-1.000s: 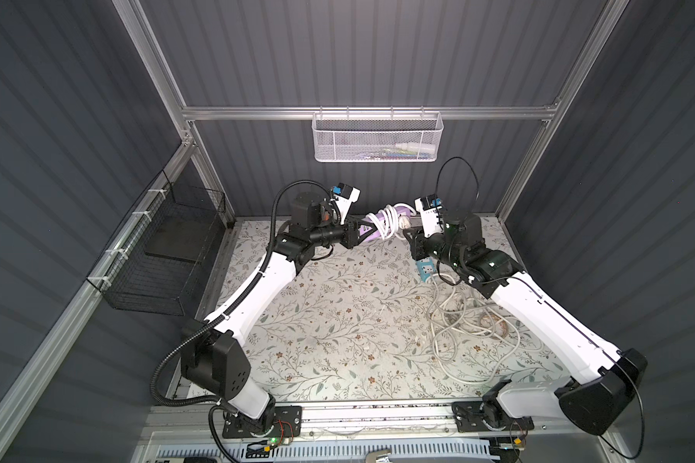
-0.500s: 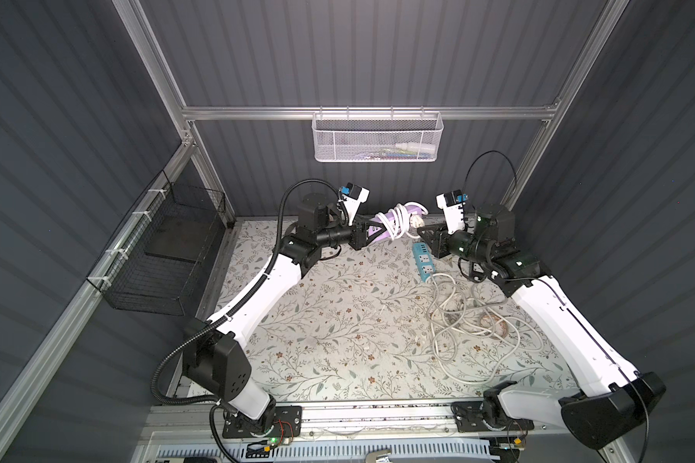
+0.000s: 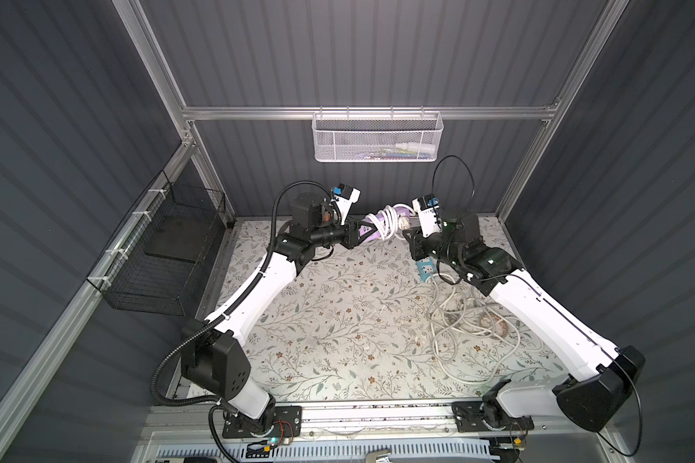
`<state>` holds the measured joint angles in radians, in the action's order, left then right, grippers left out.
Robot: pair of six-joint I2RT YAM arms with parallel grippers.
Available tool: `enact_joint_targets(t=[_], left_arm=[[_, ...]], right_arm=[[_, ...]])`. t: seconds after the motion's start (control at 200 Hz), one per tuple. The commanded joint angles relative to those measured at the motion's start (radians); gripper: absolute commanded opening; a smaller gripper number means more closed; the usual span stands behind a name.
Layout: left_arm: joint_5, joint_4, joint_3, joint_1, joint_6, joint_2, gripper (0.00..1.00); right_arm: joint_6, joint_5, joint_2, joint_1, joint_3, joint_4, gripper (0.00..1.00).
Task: Unwrap the cord wrapped around the power strip
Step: Unwrap the power cord from the power strip.
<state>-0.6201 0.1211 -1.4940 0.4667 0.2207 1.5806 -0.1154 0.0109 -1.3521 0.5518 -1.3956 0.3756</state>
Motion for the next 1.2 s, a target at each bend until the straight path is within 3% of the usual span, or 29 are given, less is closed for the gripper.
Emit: enact_joint_targets(t=[0.0,0.125,0.27,0.35,0.575,0.715,1.056,1.196], left_arm=[[0.076,-0.075,-0.006,0.003,-0.01,0.004,0.0],[0.077,-0.075,-0.006,0.003,-0.011,0.001,0.0],[0.076,-0.075,-0.006,0.003,-0.01,0.0,0.0],[0.077,-0.075,-0.007,0.003,-0.011,0.001,0.0],[0.079,-0.077,-0.005,0.003,-0.01,0.002,0.0],[0.08,-0.077,-0.005,0.003,-0.011,0.001,0.0],[0.082,-0.077,-0.005,0.003,-0.011,-0.002,0.0],[0.083,-0.077,-0.005,0.003,-0.011,-0.001,0.0]], right_arm=[[-0.005,-0.147,0.072,-0.069,-0.014,-0.007,0.0],[-0.022,-0.209,0.098,-0.185,0.019,-0.018,0.0],[-0.033,-0.234,0.099,-0.206,0.03,-0.027,0.0],[-0.043,-0.239,0.095,-0.176,0.037,-0.046,0.0],[-0.026,-0.16,0.015,0.038,-0.02,-0.035,0.0],[-0.022,-0.136,0.007,0.061,-0.029,-0.031,0.0],[-0.029,-0.237,0.098,-0.199,0.016,-0.003,0.0],[-0.028,-0.249,0.103,-0.215,0.027,-0.007,0.0]])
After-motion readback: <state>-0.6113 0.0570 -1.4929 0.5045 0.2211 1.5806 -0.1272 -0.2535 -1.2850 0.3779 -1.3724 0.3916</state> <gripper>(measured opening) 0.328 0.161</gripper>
